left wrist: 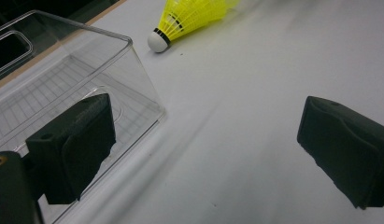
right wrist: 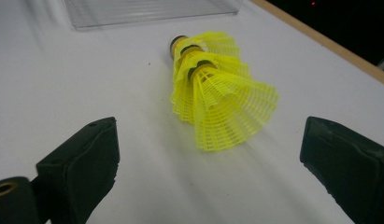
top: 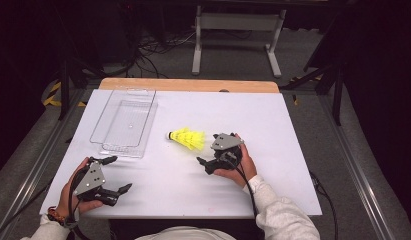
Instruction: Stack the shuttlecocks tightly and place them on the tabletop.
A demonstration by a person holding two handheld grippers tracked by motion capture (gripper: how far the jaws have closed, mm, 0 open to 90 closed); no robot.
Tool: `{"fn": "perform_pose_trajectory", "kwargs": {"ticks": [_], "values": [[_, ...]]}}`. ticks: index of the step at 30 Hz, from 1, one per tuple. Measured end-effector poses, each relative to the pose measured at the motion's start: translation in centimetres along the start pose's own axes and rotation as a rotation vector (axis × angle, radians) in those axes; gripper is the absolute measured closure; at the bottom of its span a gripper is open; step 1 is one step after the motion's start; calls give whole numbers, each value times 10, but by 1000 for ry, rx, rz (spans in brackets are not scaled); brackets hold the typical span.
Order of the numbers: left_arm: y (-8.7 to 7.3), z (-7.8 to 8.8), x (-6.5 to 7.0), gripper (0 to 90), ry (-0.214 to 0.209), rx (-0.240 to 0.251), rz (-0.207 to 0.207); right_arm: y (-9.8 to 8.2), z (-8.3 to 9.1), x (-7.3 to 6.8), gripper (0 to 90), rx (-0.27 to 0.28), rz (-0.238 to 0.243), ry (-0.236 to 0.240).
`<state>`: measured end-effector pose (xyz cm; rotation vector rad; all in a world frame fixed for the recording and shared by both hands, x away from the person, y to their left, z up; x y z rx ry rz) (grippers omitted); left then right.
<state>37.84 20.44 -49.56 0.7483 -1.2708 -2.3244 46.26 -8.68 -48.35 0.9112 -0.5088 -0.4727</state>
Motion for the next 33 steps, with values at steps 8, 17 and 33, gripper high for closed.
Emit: {"fn": "perform_pose_trajectory", "kwargs": {"ticks": [8,17,33], "values": [[0,0,-1,53,7,3,5,-2,25,1,68,37,66,-91],[1,0,-2,52,15,2,9,-7,37,2,76,50,96,-137],[2,-2,-4,53,46,7,41,-24,40,-2,64,43,28,-118]]}}
Point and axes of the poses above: each handheld gripper's, and its own axes: z roughly backward along the jaws, y roughly out of its top, x roughly to its right, the point moved 9 cm from there along -z, roughly forward along the jaws, and after that the axes turned 1 degree about y, right-handed, at the moved point
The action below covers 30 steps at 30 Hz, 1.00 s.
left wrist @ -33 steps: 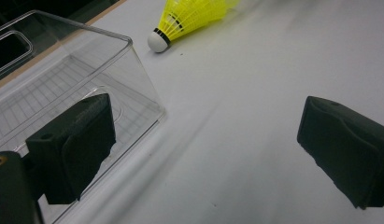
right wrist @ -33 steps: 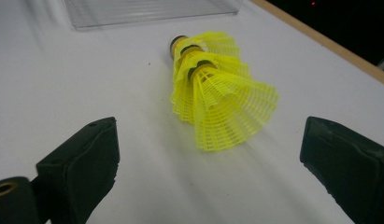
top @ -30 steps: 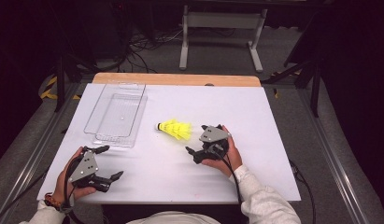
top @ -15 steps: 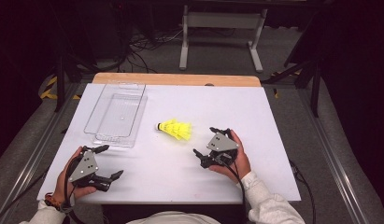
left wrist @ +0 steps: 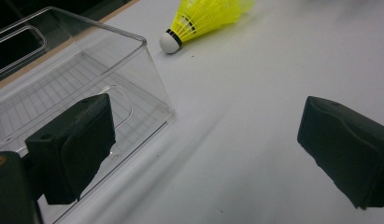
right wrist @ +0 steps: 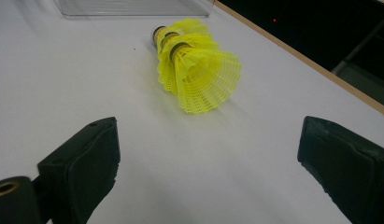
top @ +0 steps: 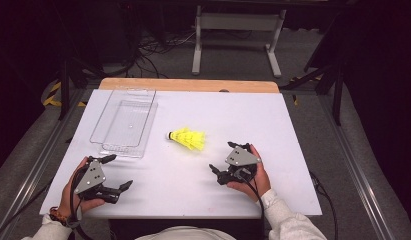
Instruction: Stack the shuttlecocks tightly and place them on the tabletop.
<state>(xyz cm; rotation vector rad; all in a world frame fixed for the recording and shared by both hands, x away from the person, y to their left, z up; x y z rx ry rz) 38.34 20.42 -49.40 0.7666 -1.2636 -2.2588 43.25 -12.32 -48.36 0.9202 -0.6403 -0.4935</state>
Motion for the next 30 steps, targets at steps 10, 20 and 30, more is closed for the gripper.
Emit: {"fn": "perform_pose_trajectory", "kwargs": {"ticks": [10,20,30], "values": [[1,-2,0,59,4,5,13,-2,-10,-7,65,-14,-21,58],[0,-4,-2,84,26,-7,25,0,-21,-20,64,-26,-9,98],[-2,-5,0,64,9,-19,22,6,-44,-27,132,-67,-21,153]]}}
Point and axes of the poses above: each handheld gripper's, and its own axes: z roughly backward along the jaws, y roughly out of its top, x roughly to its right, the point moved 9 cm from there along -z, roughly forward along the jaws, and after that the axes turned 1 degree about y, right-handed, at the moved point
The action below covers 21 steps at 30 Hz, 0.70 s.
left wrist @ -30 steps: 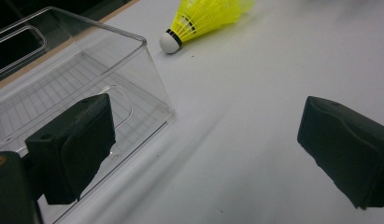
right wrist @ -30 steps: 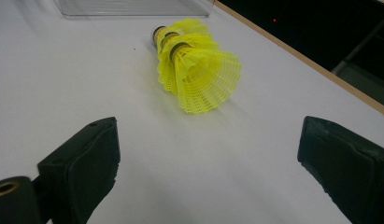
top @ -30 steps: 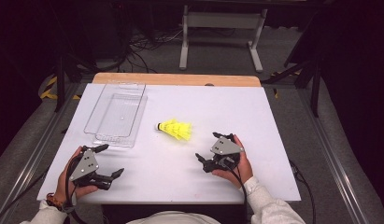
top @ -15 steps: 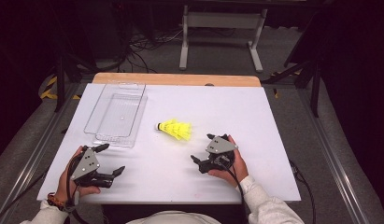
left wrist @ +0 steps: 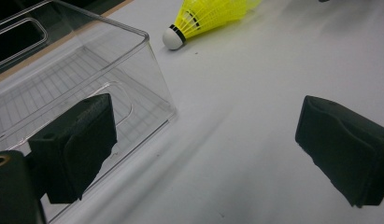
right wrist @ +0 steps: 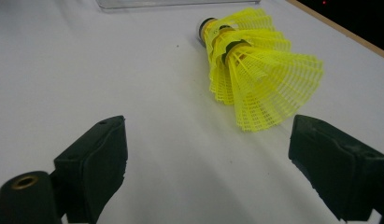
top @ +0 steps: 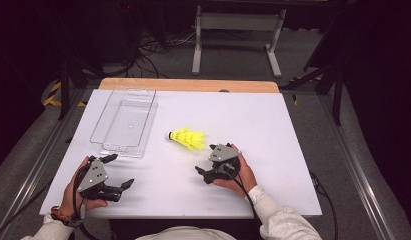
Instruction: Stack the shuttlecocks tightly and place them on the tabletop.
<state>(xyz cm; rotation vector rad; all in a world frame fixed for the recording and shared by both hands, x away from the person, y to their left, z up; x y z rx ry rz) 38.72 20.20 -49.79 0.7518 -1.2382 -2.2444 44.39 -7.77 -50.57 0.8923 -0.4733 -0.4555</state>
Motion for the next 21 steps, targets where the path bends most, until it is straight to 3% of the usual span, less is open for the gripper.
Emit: {"fn": "perform_pose_trajectory", "kwargs": {"ticks": [4,11,21], "values": [[0,0,0,64,1,-3,-3,2,-16,3,134,-34,-43,31],[-1,-1,0,64,-5,-6,0,12,-36,3,147,-51,-68,63],[-1,-1,1,66,-7,-7,0,26,-52,-2,226,-57,-57,80]]}}
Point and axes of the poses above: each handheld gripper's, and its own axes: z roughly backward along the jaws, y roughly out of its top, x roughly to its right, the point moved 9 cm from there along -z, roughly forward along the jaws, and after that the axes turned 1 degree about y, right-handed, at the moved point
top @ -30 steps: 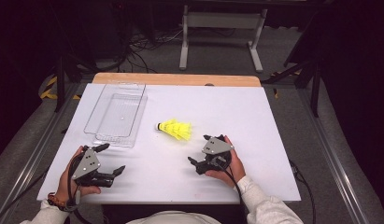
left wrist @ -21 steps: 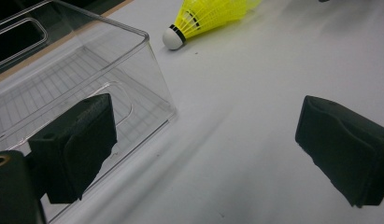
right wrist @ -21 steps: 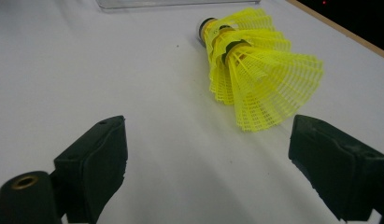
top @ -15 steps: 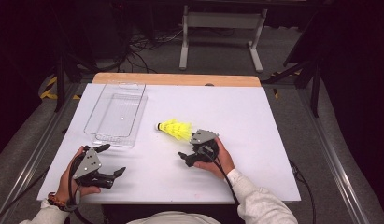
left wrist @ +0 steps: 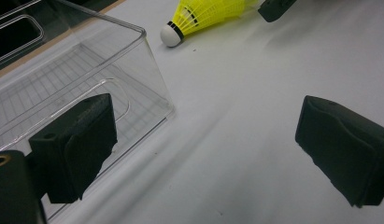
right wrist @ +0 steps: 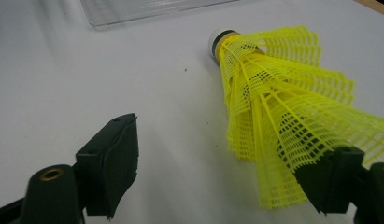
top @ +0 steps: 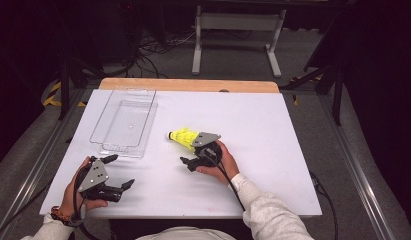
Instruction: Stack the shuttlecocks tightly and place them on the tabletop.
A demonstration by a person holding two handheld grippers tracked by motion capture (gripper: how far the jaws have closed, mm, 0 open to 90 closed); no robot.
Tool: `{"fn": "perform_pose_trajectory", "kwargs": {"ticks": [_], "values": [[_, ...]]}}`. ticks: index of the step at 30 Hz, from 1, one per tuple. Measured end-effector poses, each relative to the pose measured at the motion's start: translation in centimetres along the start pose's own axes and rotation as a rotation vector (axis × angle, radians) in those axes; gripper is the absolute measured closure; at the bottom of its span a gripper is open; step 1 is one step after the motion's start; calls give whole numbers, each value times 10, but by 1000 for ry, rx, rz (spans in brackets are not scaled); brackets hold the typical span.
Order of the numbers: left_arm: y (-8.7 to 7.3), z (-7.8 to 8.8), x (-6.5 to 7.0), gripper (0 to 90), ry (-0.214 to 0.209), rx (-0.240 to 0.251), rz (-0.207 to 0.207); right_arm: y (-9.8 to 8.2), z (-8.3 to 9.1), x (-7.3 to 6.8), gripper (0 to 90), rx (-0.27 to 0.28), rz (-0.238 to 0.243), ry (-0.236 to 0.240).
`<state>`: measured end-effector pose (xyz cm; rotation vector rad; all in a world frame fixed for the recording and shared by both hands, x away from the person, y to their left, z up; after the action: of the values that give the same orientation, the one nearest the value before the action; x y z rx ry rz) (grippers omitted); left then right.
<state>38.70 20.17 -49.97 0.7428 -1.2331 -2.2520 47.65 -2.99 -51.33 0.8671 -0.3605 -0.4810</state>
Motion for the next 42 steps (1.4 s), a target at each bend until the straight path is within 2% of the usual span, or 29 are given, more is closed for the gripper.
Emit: {"fn": "perform_pose_trajectory", "kwargs": {"ticks": [10,17,23,26,28,32,36,39,42], "values": [[0,-1,1,67,-6,-5,-3,3,-11,-2,235,-16,-8,24],[-1,-1,1,68,-6,-7,-3,8,-18,-1,221,-14,-43,32],[-1,-1,1,70,-10,-8,-4,12,-20,7,240,-4,-75,-35],[-1,-1,1,70,-11,-9,-4,14,-21,10,256,-1,-83,-46],[-1,-1,1,70,-13,-9,-5,15,-21,12,336,4,-96,-66],[-2,-2,2,71,-18,-11,-6,17,-23,12,404,1,-105,-81],[-2,-2,2,71,-22,-10,-4,18,-25,13,415,3,-128,-90],[-2,-1,2,71,-24,-11,-5,19,-27,13,414,-4,-125,-103],[-2,-2,3,72,-27,-12,-1,21,-26,16,443,1,-140,-131]]}}
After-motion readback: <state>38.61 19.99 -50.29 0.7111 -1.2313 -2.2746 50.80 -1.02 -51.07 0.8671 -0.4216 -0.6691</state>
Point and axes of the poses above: each handheld gripper's, and its own axes: z roughly backward along the jaws, y roughly out of its top, x roughly to its right, the point moved 9 cm from there along -z, roughly forward along the jaws, and after that the axes turned 1 degree about y, right-handed, at the moved point
